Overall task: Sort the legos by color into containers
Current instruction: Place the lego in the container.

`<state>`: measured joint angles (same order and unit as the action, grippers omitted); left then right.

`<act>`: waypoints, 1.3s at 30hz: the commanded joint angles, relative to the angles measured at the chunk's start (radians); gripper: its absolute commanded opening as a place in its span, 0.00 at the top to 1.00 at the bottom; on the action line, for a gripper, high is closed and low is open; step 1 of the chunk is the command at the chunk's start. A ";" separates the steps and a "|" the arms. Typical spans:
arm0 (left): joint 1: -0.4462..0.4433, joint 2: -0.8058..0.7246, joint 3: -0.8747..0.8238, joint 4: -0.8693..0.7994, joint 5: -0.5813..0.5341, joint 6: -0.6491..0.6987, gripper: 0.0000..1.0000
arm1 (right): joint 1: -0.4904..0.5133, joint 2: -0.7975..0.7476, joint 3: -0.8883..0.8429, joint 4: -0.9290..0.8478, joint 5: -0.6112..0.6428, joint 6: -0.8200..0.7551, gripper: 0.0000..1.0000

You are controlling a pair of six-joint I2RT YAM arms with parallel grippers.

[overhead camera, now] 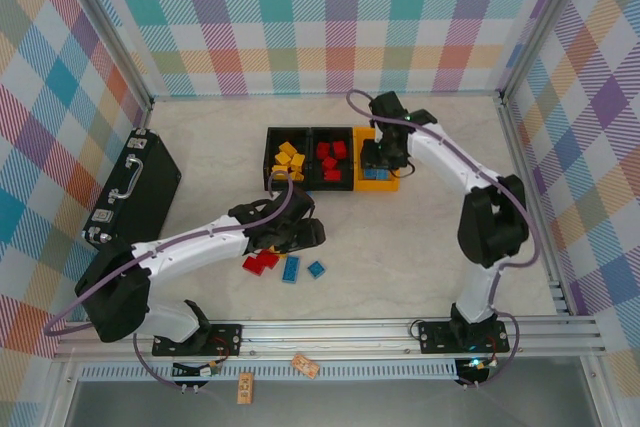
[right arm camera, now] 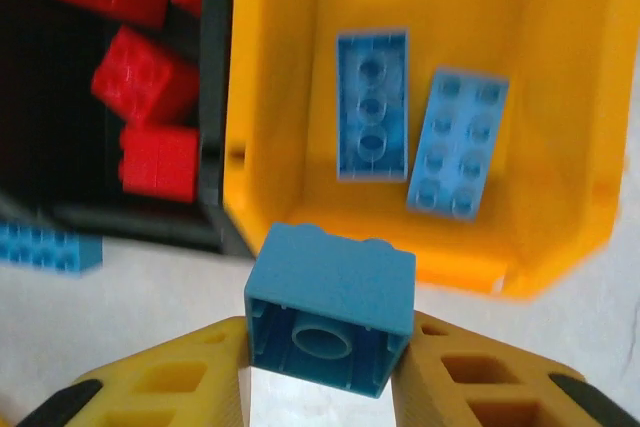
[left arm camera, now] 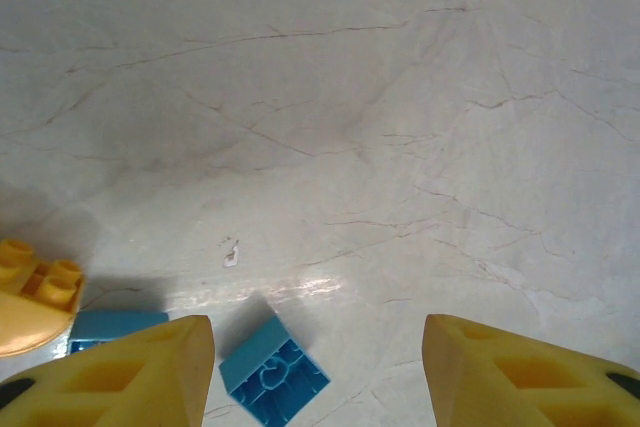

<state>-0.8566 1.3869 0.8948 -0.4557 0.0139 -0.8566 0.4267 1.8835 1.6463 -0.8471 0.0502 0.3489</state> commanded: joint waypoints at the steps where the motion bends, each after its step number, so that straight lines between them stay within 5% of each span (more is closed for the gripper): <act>1: -0.015 0.007 0.025 0.002 -0.016 0.024 0.43 | -0.038 0.105 0.121 -0.031 0.015 -0.022 0.63; 12: -0.018 -0.005 0.014 -0.018 -0.038 0.022 0.43 | -0.071 0.365 0.430 -0.151 0.119 -0.029 0.58; 21: -0.018 -0.015 0.011 -0.025 -0.055 0.016 0.43 | -0.068 0.356 0.461 -0.168 0.111 -0.019 0.49; 39: -0.018 -0.129 -0.069 -0.131 -0.111 -0.008 0.43 | 0.069 -0.206 -0.151 0.076 -0.093 -0.027 0.42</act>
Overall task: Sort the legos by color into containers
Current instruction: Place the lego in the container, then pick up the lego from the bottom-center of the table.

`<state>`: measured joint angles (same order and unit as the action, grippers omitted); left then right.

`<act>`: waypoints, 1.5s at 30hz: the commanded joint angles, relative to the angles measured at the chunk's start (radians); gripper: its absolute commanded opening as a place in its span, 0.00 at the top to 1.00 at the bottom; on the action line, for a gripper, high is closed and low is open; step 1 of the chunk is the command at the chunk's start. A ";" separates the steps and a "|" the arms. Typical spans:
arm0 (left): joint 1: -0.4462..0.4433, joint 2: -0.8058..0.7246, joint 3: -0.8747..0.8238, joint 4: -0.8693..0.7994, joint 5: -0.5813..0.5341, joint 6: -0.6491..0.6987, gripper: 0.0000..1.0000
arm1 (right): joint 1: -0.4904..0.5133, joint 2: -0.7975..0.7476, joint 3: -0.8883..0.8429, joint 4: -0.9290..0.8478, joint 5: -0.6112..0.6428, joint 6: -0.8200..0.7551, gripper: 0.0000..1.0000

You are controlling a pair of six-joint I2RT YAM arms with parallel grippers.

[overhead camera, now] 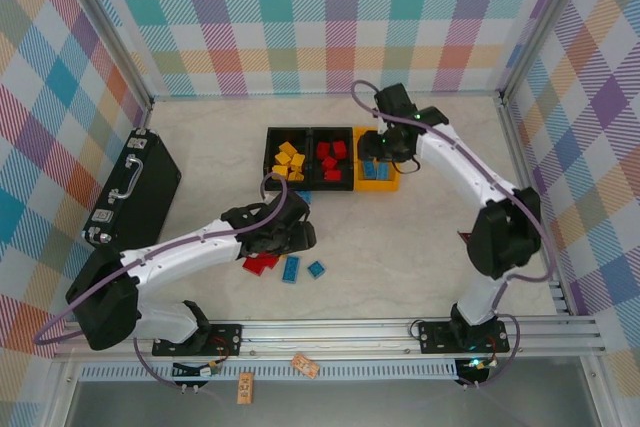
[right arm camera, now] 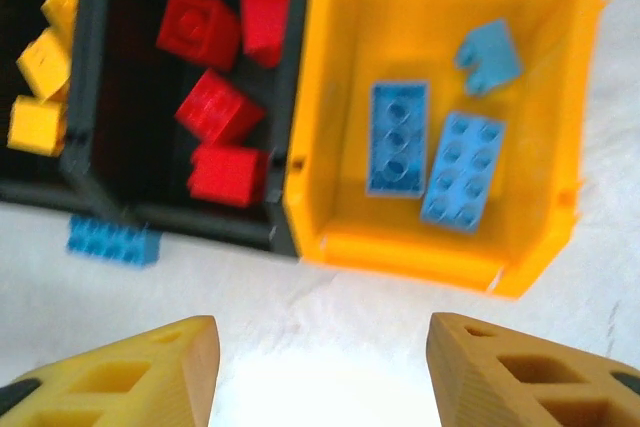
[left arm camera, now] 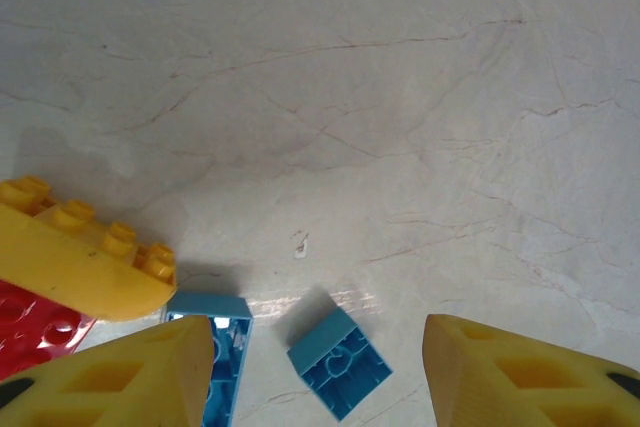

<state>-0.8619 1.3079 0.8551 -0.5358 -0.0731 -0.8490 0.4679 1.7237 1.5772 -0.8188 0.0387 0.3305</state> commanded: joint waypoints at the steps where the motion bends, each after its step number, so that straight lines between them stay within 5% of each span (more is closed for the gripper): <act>1: -0.012 -0.067 -0.044 -0.062 -0.026 -0.018 0.42 | 0.044 -0.076 -0.122 0.065 -0.115 -0.017 0.42; 11: 0.054 -0.341 -0.254 -0.149 0.011 -0.129 0.43 | 0.336 -0.203 -0.396 0.186 -0.201 -0.026 0.36; 21: 0.156 -0.484 -0.362 -0.160 0.075 -0.151 0.41 | 0.551 -0.046 -0.428 0.210 -0.126 0.012 0.33; 32: 0.164 -0.468 -0.383 -0.129 0.077 -0.151 0.41 | 0.601 0.126 -0.363 0.215 -0.068 0.018 0.34; 40: 0.167 -0.453 -0.381 -0.118 0.077 -0.152 0.41 | 0.607 0.147 -0.329 0.187 -0.041 0.013 0.58; 45: 0.164 -0.410 -0.346 -0.099 0.087 -0.119 0.41 | 0.586 0.099 -0.338 0.174 -0.027 0.024 0.61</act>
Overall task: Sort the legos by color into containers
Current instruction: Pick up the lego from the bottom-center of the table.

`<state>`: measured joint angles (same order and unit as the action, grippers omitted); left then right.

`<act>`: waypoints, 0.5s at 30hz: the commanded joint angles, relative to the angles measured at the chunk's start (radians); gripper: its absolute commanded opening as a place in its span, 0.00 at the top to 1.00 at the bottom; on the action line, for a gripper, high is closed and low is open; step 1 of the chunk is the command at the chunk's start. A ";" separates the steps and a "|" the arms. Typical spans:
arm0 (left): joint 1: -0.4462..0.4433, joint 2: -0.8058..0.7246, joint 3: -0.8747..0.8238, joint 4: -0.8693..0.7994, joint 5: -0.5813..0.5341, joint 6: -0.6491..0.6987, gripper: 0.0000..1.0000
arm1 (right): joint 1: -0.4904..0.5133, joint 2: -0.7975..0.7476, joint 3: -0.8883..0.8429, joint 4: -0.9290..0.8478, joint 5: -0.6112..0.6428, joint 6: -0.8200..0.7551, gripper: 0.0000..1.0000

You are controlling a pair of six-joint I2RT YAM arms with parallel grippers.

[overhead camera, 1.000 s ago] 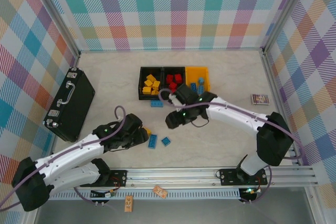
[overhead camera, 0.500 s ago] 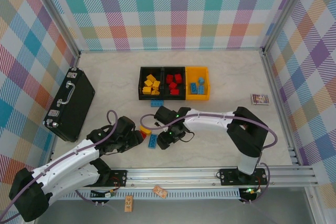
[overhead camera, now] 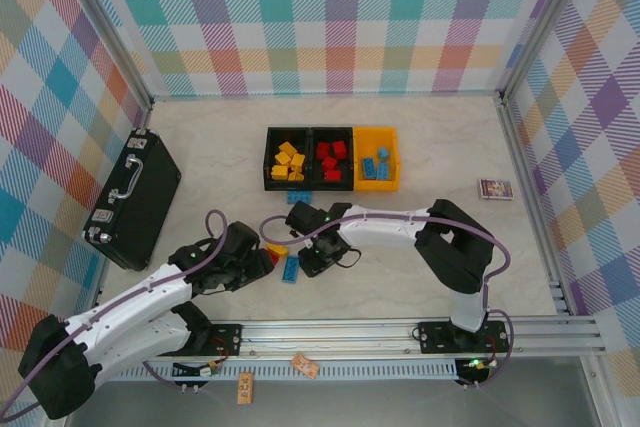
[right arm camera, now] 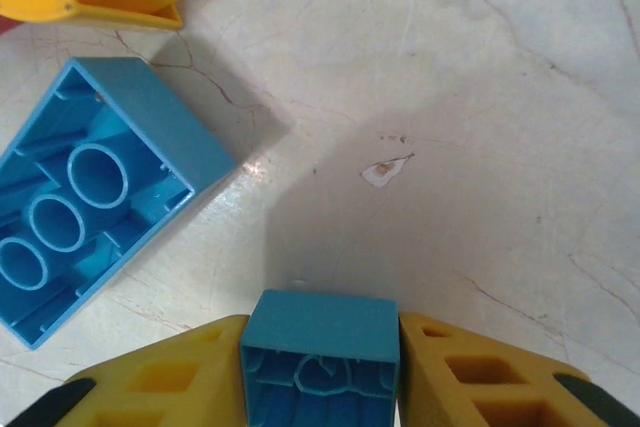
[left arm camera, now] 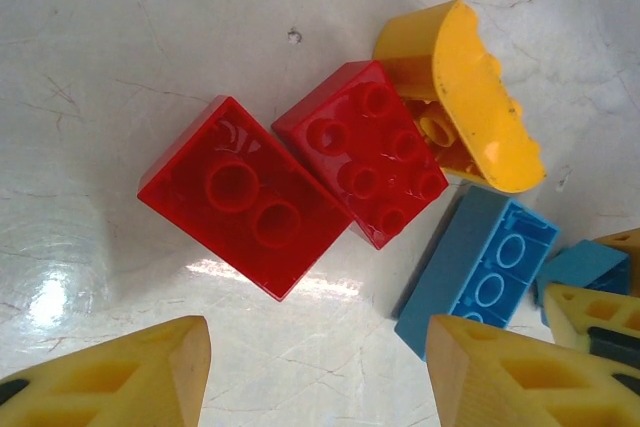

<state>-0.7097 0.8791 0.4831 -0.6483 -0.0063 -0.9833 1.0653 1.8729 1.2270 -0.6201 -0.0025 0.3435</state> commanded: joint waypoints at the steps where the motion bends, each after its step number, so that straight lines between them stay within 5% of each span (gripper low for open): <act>1: 0.012 0.034 0.035 0.023 0.024 0.023 0.41 | -0.023 -0.066 0.006 -0.024 0.010 0.018 0.61; 15: -0.078 0.388 0.262 0.197 0.040 0.117 0.41 | -0.324 -0.288 -0.012 -0.091 0.049 0.004 0.62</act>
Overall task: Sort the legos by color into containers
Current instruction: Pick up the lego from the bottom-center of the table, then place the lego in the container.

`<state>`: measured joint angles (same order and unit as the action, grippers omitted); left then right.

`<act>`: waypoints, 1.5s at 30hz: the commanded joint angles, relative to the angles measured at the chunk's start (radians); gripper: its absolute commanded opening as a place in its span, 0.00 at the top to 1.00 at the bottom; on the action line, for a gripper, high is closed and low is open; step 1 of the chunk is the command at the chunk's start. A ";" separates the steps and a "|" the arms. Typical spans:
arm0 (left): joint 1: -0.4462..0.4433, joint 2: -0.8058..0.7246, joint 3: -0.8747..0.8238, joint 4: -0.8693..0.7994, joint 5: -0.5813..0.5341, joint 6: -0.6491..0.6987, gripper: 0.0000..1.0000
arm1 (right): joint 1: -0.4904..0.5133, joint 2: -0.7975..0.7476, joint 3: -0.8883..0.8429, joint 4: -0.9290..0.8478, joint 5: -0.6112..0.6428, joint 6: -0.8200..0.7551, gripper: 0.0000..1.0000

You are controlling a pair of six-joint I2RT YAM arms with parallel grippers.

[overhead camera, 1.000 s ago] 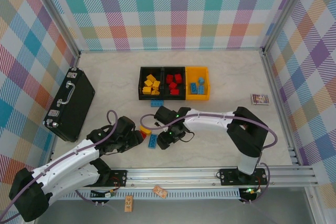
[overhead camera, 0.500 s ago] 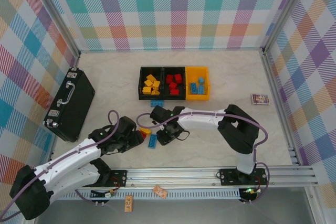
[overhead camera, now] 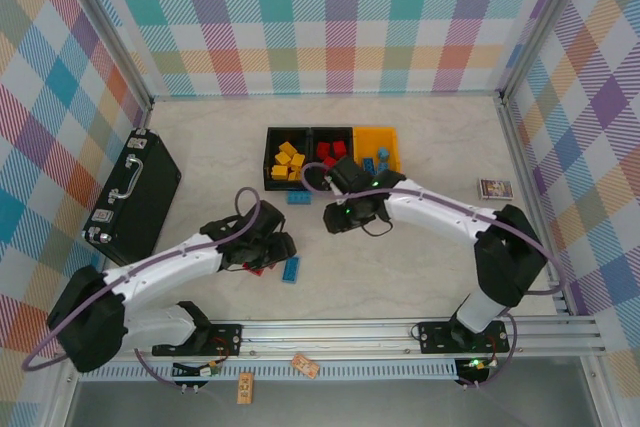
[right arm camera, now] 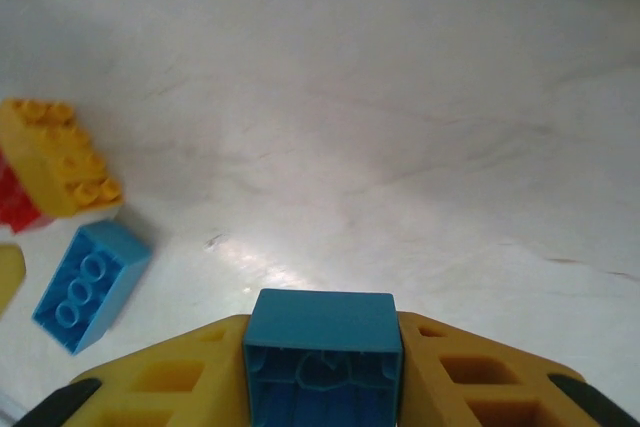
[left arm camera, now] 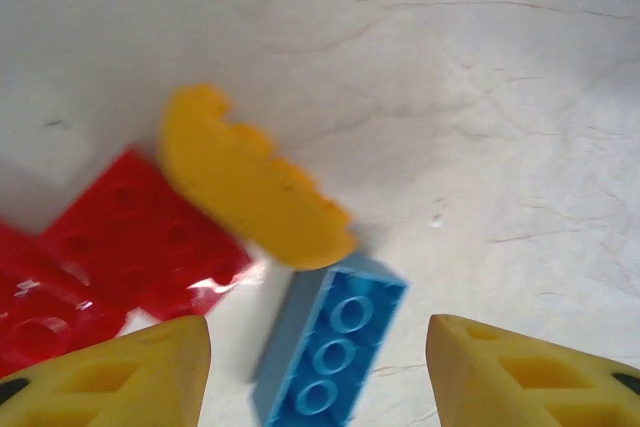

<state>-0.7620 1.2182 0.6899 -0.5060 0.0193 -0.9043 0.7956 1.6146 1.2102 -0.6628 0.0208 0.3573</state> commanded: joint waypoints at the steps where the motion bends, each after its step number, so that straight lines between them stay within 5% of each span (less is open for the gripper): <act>1: -0.038 0.081 0.079 0.062 0.014 0.043 0.41 | -0.087 -0.034 0.015 -0.052 0.032 -0.013 0.62; 12: -0.121 0.273 0.252 0.098 0.005 0.084 0.42 | -0.363 0.141 0.251 -0.044 0.024 -0.030 0.62; 30: -0.149 0.265 0.245 0.049 -0.045 0.072 0.42 | -0.447 0.614 0.763 -0.136 0.027 0.017 0.58; 38: -0.149 0.257 0.249 0.018 -0.061 0.076 0.42 | -0.447 0.639 0.807 -0.151 0.018 0.029 0.50; 45: -0.149 0.187 0.242 -0.068 -0.119 0.087 0.41 | -0.437 0.448 0.662 -0.079 -0.013 0.022 0.49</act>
<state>-0.8963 1.4536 0.9226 -0.5007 -0.0578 -0.8391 0.3527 2.1818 1.9060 -0.7616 0.0334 0.3779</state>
